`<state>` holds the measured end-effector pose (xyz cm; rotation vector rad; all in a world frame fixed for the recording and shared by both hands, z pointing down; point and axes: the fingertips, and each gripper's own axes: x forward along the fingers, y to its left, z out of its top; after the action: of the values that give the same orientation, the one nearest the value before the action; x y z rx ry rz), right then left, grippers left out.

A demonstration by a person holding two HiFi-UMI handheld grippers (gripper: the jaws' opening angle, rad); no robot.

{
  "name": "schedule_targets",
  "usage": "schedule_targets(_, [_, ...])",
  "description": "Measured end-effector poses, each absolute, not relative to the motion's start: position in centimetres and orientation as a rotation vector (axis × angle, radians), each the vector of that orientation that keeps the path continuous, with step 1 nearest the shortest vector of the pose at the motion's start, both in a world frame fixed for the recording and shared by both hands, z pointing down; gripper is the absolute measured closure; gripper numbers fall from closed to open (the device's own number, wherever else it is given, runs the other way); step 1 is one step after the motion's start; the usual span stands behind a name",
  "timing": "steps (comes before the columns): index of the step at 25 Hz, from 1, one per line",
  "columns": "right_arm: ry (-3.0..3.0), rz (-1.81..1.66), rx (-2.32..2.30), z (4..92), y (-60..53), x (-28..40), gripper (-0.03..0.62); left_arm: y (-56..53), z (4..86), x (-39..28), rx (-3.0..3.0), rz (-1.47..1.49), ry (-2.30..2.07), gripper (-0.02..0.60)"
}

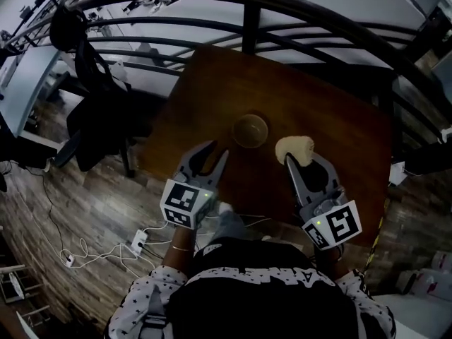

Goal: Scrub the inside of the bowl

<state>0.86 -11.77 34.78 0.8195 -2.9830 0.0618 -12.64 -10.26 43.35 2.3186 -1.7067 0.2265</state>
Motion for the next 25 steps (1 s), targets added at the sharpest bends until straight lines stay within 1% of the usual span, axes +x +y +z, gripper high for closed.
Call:
schedule_targets(8, [-2.908,0.045,0.934,35.5,-13.2,-0.8,0.533,-13.8,47.9,-14.0,2.333,0.314,-1.559,0.476])
schedule_targets(16, [-2.852,0.036,1.048,35.9,-15.3,-3.7,0.533,-17.4,51.8,-16.1,2.340,0.383,-1.401,0.459])
schedule_targets(25, [-2.799,0.057,1.174,35.8,-15.5,-1.3,0.533,-19.6,55.3,-14.3,2.306,0.489,-1.296,0.457])
